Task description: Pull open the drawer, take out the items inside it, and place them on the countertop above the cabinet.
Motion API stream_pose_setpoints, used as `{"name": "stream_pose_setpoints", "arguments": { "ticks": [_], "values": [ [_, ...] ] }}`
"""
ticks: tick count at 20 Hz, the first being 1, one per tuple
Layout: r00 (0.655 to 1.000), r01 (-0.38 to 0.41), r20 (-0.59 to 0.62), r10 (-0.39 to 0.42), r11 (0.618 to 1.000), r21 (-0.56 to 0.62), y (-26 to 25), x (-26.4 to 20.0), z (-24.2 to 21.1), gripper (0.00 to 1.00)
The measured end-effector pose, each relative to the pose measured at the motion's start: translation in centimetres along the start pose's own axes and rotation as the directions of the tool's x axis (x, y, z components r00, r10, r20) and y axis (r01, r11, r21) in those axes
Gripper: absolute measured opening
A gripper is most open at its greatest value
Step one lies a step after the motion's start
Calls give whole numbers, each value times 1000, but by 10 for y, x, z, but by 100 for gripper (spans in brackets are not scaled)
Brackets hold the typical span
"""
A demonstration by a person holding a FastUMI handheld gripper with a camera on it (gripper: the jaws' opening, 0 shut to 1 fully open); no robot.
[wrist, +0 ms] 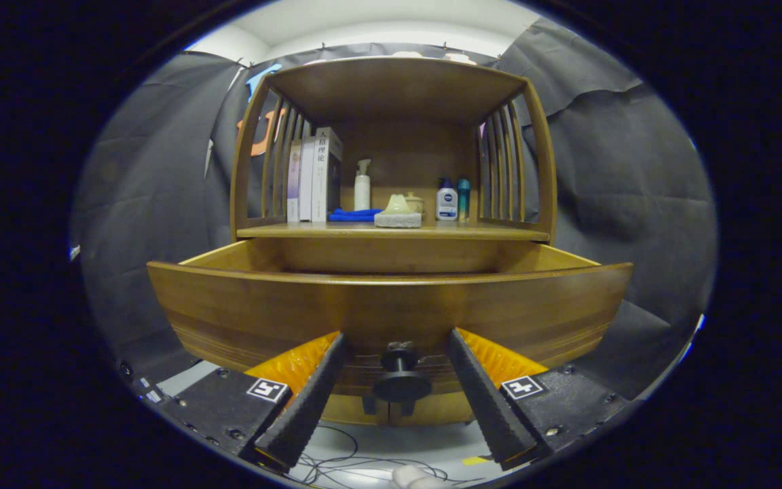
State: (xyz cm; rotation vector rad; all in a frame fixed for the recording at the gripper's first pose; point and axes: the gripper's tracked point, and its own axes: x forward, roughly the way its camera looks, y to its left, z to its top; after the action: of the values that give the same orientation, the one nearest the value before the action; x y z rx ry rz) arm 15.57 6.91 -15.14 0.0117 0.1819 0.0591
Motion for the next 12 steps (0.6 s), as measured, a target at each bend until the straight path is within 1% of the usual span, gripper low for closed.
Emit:
{"name": "stream_pose_setpoints", "arguments": {
  "ticks": [5,6,8,12],
  "values": [
    [1000,-2,5,2,1000,24,2,27,15,99],
    [1000,1,-15,-1,999,33,4,35,8,100],
    [1000,8,-14,-7,999,36,6,54,11,100],
    [1000,14,1,-14,999,45,7,79,17,100]
  ]
}}
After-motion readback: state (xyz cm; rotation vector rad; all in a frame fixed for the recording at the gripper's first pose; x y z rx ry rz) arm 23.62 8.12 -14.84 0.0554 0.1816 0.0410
